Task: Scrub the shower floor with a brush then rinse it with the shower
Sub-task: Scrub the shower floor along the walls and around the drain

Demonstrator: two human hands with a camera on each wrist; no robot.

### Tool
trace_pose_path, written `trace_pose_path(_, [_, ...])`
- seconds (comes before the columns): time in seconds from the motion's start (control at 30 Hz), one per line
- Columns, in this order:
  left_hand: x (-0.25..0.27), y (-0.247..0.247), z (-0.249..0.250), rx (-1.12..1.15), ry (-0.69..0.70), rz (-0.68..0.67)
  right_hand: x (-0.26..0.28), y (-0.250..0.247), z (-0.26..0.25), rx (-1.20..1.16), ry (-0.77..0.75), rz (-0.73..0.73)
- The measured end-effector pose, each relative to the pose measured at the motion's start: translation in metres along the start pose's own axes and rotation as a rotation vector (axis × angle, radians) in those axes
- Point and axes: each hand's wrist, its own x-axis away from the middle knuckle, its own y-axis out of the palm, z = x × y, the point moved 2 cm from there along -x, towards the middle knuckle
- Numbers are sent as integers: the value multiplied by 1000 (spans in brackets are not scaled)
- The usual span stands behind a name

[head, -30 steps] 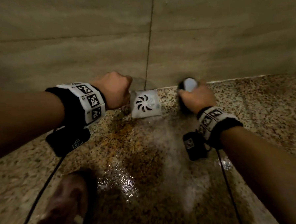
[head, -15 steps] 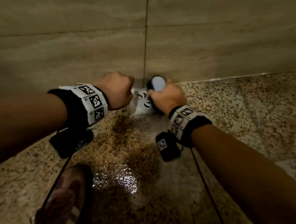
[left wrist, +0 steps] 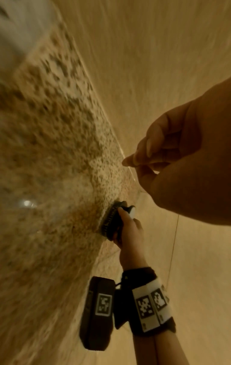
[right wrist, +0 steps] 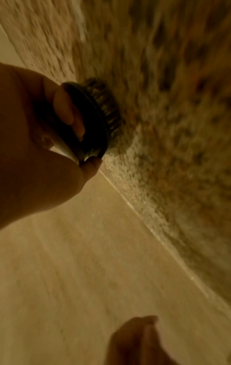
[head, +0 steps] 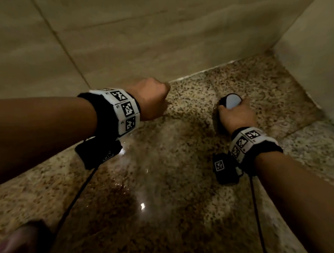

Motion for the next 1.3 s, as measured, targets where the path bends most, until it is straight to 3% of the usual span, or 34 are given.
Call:
trace_pose_path(0.07, [-5,3,3,13,12,30,11,8,-7,58,-35,-27])
trace_pose_path(0.17, [3,14,-13,56,-18,51,45,39,-47,56,-218,-55])
trace_pose_path(0.3, [32,27,-59,95,-107,40,115,107,-121,67,-499,-236])
trace_pose_path(0.37, [49,32,-86,93,-166,37,136,126,-146,36,-558,-344])
trace_pose_path(0.47, [75,39,-119,87,-217,58,137,118,-153,-2,-494,-422])
trace_pose_path(0.57, [95,41,-137,88,-205,88,116,78,-125,-70,-389,-240])
trace_pose_path(0.63, [102,37,-144,70,-195,100,101,48,-94,3,-310,-163])
trace_pose_path(0.77, [99,28,-136,29,-148,127,89,9,-29,134,-128,-101])
trace_pose_path(0.87, [89,27,-122,44,-94,113,111,24,-14,152,-39,-111])
trace_pose_path(0.97, [79,30,-107,80,-68,76,133,52,-39,78,-97,-124])
trace_pose_path(1.13, [76,37,-110,110,-101,-14,158,100,-122,-66,-225,-228])
trace_pose_path(1.3, [80,33,-127,89,-71,-23,178,120,-168,-96,-313,-473])
